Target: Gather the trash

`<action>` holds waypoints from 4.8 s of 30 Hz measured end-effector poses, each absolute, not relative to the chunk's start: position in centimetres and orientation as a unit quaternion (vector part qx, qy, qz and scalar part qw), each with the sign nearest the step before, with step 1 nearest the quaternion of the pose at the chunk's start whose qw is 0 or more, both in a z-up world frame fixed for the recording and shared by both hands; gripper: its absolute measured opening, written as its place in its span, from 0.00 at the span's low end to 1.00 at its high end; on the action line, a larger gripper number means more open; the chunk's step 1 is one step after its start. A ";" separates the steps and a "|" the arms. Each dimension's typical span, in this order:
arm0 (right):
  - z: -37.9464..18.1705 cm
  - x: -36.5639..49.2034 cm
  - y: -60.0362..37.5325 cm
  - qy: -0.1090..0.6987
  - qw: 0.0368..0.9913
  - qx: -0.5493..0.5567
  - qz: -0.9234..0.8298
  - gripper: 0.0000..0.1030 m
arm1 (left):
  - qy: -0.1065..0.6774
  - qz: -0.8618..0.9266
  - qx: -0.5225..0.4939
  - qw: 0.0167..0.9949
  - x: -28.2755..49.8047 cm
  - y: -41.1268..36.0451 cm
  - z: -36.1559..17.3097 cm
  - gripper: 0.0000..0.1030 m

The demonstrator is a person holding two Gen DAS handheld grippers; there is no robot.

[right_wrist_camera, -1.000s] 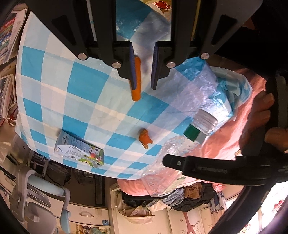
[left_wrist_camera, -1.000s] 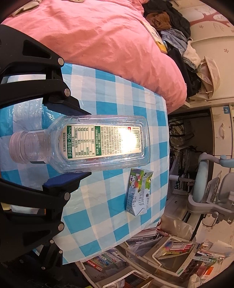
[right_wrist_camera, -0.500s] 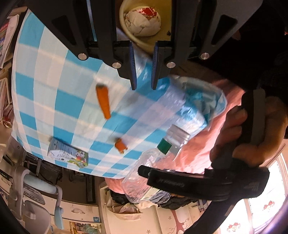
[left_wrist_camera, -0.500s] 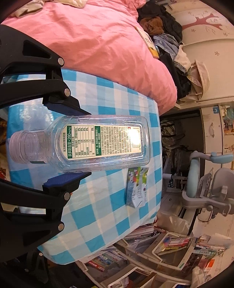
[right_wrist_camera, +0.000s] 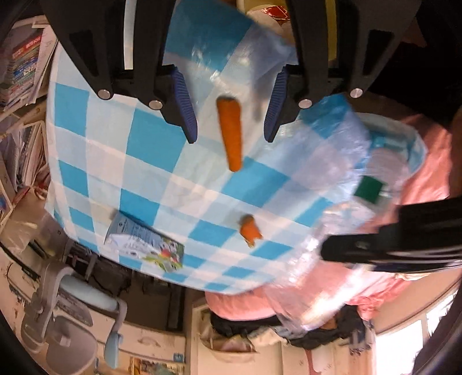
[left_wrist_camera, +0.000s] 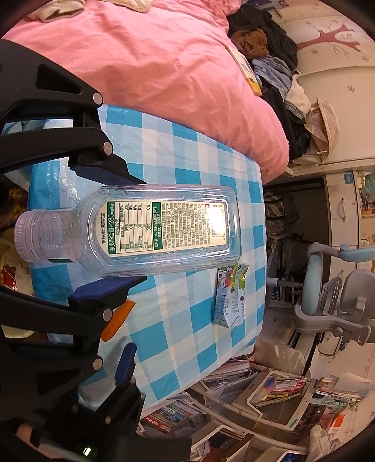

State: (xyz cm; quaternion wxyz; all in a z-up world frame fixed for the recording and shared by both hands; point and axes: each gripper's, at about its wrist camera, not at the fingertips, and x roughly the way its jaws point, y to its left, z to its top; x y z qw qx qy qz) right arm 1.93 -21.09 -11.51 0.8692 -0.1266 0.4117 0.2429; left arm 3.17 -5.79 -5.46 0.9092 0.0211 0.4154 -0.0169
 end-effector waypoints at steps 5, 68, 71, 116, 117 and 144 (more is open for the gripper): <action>-12.8 2.7 -21.0 0.430 0.859 -0.124 0.248 0.35 | 0.413 -0.019 0.020 0.910 3.2 -5.7 -5.4 0.53; -15.0 -17.4 -20.4 0.477 0.791 -0.192 0.331 0.54 | 0.480 -0.033 -0.023 0.876 -11.6 -8.2 -11.3 0.73; -15.0 -17.5 -20.3 0.474 0.793 -0.196 0.328 0.57 | 0.459 -0.020 -0.031 0.888 -11.7 -7.6 -10.4 0.76; -12.3 -14.6 -22.0 0.393 0.876 -0.152 0.233 0.92 | 0.386 0.039 -0.032 0.921 -10.3 -6.8 -8.6 0.89; -12.2 -14.5 -22.1 0.391 0.878 -0.152 0.232 0.92 | 0.384 0.040 -0.028 0.922 -10.3 -6.9 -8.6 0.89; -8.7 -12.0 -22.7 0.308 0.919 -0.144 0.199 0.92 | 0.372 0.046 -0.030 0.927 -6.7 -7.1 -7.4 0.89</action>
